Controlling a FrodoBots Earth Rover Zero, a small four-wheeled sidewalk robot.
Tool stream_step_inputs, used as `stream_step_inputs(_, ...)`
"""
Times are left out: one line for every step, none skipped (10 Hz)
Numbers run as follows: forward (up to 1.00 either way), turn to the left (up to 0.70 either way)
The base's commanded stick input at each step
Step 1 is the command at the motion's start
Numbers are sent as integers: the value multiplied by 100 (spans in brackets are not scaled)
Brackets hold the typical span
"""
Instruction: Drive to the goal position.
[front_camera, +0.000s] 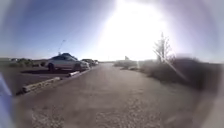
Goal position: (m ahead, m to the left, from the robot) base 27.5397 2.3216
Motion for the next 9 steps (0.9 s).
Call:
stream_step_inputs(70,-35)
stream_step_inputs(70,0)
stream_step_inputs(70,0)
stream_step_inputs(70,0)
stream_step_inputs(70,0)
stream_step_inputs(70,0)
stream_step_inputs(70,0)
stream_step_inputs(70,0)
stream_step_inputs(70,0)
